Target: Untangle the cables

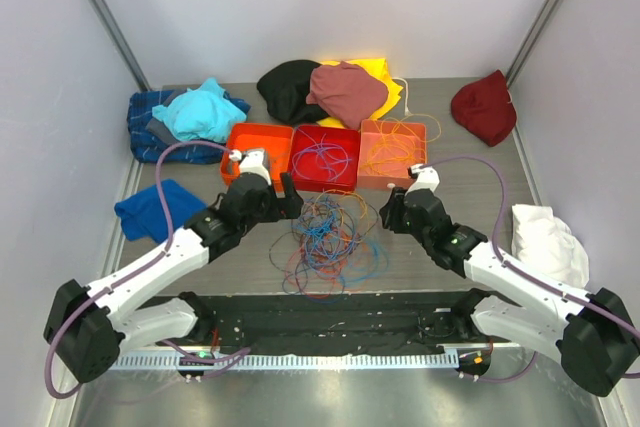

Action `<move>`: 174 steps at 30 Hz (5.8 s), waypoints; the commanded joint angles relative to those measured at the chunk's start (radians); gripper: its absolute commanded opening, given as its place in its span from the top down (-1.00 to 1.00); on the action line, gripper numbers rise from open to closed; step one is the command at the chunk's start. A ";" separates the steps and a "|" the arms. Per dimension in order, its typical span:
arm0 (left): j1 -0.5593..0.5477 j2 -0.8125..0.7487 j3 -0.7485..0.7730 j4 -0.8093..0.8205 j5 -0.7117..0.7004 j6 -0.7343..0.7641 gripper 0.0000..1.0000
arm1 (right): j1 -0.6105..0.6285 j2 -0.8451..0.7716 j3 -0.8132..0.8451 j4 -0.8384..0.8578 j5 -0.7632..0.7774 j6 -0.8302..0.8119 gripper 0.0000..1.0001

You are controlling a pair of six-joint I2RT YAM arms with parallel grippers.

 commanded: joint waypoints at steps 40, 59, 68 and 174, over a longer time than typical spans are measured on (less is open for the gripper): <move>-0.265 0.017 -0.237 0.146 0.379 -0.135 -0.24 | 0.034 0.027 -0.005 0.049 0.007 0.075 0.17; -0.272 0.168 -0.214 0.335 0.357 -0.131 0.54 | 0.040 -0.021 -0.001 -0.007 0.042 0.067 0.17; -0.273 -0.065 -0.125 0.079 0.263 -0.057 1.00 | 0.040 -0.016 0.002 0.003 0.040 0.066 0.17; 0.136 0.570 0.998 -0.155 0.045 0.330 1.00 | 0.292 -0.337 0.067 -0.157 0.379 -0.025 0.15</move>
